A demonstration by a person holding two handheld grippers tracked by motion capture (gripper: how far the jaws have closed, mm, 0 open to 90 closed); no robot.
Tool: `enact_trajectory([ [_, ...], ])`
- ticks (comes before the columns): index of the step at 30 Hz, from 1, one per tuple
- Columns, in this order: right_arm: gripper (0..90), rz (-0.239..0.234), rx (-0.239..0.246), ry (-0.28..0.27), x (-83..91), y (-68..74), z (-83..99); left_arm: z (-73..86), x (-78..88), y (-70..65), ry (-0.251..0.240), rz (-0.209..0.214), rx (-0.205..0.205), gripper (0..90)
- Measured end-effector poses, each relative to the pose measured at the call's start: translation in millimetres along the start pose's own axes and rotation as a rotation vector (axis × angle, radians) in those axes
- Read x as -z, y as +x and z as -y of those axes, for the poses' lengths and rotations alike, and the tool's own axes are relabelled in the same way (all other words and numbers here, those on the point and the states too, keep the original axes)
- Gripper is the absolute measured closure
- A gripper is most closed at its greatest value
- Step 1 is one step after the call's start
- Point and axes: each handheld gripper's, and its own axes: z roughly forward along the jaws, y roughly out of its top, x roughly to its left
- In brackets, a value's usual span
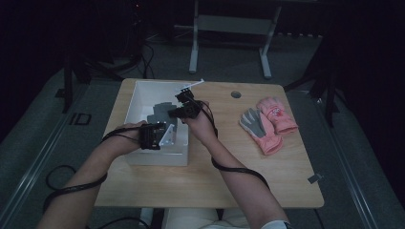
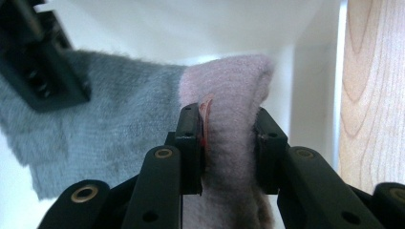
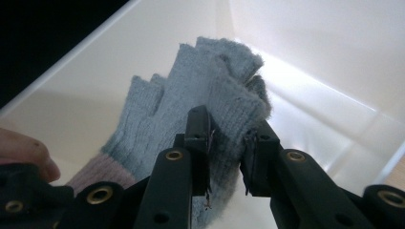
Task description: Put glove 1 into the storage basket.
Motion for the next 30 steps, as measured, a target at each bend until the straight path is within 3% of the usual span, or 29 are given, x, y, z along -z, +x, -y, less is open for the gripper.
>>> enact_trajectory([
  [3,74.6,0.036,0.016,0.031,-4.8,-2.5,-1.7,-1.8,-6.9,2.6,0.01,0.011,-0.002,69.7],
  [4,74.3,0.06,0.026,0.047,-6.9,-1.8,-3.1,-2.3,-10.6,6.2,0.012,0.034,0.026,69.7],
  [5,74.3,0.06,0.026,0.047,-6.9,-1.8,-3.1,-2.3,-10.6,6.2,0.012,0.034,0.026,69.7],
  [7,74.0,0.074,0.046,0.063,-8.9,-1.1,-4.4,-1.6,-12.9,8.8,0.002,0.058,0.068,69.7],
  [10,73.0,0.079,0.064,0.073,-9.7,-1.2,-5.0,-1.0,-15.9,10.8,0.01,0.07,0.064,69.7],
  [11,67.5,0.095,0.074,0.078,-11.7,-3.0,-5.2,-1.4,-21.6,12.4,0.036,0.088,0.06,69.6],
  [13,63.4,0.106,0.077,0.067,-10.7,-4.6,-5.1,-1.3,-26.1,12.3,0.051,0.103,0.056,69.6],
  [15,56.5,0.096,0.059,0.037,-5.3,-8.7,-5.7,-0.3,-37.1,10.8,0.075,0.148,0.061,69.2],
  [16,55.8,0.094,0.05,0.022,-1.9,-10.6,-5.9,0.5,-42.5,9.6,0.092,0.18,0.053,69.2],
  [18,55.2,0.072,0.046,0.008,5.3,-15.0,-6.0,1.7,-50.7,5.6,0.115,0.202,0.045,68.5],
  [19,54.8,0.063,0.047,0.002,9.1,-16.7,-6.0,2.2,-53.4,4.4,0.116,0.204,0.067,68.3],
  [20,54.6,0.068,0.051,-0.01,14.5,-18.2,-5.9,2.5,-52.7,6.9,0.131,0.206,0.05,67.1],
  [22,53.7,0.051,0.044,-0.03,23.0,-20.8,-5.5,3.6,-51.1,10.0,0.128,0.21,0.08,63.4],
  [26,52.5,0.04,0.055,-0.07,47.5,-23.9,-1.3,2.8,-42.1,15.7,0.087,0.185,0.131,47.8],
  [30,51.5,0.024,0.065,-0.115,73.7,-27.2,7.5,0.2,-30.2,20.0,0.073,0.153,0.167,43.9],
])
